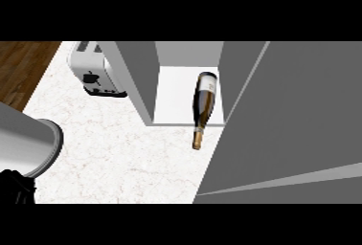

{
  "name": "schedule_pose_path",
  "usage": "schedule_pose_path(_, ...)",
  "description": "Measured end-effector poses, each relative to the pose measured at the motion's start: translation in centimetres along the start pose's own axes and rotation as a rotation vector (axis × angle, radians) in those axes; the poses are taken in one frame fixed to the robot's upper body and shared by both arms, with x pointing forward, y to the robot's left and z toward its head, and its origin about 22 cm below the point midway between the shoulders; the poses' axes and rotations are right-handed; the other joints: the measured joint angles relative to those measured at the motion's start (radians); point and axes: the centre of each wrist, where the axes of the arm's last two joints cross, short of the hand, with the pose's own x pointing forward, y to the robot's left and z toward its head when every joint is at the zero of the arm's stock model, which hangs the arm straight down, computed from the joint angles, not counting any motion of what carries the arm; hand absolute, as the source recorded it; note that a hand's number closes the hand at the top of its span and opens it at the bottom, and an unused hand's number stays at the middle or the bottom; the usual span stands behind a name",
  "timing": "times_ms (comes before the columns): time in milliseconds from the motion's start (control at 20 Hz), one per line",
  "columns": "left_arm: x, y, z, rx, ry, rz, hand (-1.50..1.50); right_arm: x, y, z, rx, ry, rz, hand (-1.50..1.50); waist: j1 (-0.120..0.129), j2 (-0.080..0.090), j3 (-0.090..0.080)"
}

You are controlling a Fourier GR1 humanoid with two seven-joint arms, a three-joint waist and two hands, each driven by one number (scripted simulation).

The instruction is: Pick up the wine, place it into the cabinet and close the cabinet

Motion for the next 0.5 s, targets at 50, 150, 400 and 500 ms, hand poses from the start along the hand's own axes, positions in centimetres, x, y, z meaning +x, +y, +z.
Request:
schedule_pose_path(50, 0.2, 0.2, 0.0, -0.002, 0.001, 0.002, 1.5, 0.2, 0.3, -0.7, 0.002, 0.008, 0.016, 1.5, 0.0, -0.001, 0.0)
schedule_pose_path(150, 0.5, 0.8, 0.0, -0.004, 0.007, -0.001, 1.5, 0.8, 0.6, -1.6, -0.01, 0.019, 0.076, 1.5, -0.002, -0.003, -0.001)
schedule_pose_path(400, 1.2, 2.4, -0.2, -0.012, 0.013, 0.002, 1.5, 2.3, 0.9, -3.2, -0.044, 0.035, 0.2, 1.5, 0.004, -0.004, -0.002)
schedule_pose_path(500, 1.2, 2.9, -0.1, -0.012, 0.013, 0.007, 1.5, 2.4, 1.0, -3.7, -0.038, 0.034, 0.221, 1.5, 0.01, -0.003, -0.003)
